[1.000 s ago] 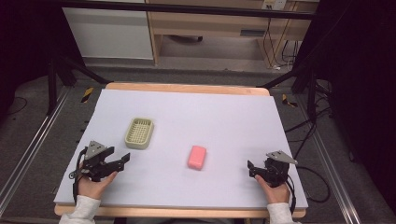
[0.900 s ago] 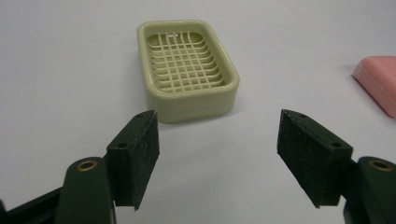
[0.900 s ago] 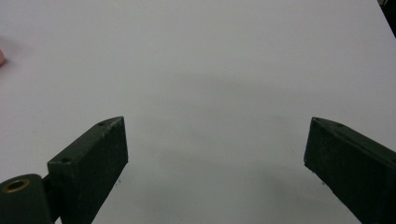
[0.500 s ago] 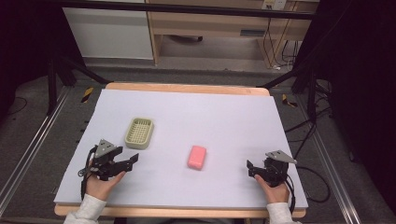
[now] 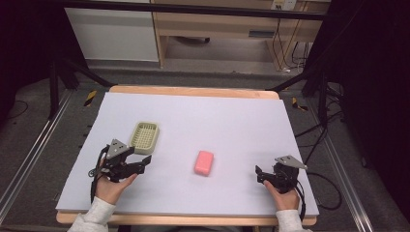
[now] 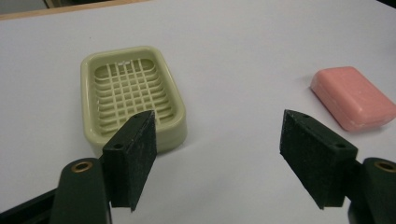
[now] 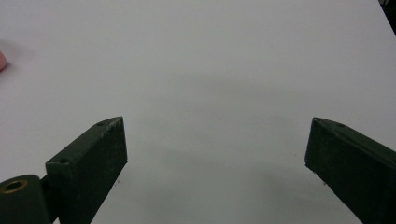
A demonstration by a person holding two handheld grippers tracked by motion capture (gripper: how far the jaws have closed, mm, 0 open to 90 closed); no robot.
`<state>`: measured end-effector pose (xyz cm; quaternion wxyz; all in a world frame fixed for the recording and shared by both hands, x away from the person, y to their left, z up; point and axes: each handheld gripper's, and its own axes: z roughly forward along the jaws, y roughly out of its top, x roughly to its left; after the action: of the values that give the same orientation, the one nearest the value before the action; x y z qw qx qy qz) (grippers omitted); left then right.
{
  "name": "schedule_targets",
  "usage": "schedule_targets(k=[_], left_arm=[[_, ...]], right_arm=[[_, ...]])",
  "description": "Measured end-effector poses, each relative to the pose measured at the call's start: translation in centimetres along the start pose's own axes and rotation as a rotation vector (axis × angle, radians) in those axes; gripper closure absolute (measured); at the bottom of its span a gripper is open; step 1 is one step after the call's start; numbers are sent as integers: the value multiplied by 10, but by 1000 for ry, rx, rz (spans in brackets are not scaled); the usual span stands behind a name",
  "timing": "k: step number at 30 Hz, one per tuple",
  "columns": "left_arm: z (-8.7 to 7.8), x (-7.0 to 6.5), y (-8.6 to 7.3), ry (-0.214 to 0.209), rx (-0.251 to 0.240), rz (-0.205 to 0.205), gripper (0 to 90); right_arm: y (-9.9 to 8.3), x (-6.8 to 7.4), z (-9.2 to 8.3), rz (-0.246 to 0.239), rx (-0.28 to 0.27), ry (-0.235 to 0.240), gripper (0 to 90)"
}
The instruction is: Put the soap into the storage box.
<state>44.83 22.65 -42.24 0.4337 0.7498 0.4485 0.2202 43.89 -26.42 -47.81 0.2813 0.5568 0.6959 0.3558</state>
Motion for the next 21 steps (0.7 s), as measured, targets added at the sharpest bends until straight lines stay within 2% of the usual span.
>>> schedule_targets(k=[17,21], left_arm=[[22,-33,25,-46,-1,49,271],[27,-40,29,-54,0,49,268]], right_arm=[[0,1,0,-7,2,8,57],[0,0,0,-7,3,7,58]])
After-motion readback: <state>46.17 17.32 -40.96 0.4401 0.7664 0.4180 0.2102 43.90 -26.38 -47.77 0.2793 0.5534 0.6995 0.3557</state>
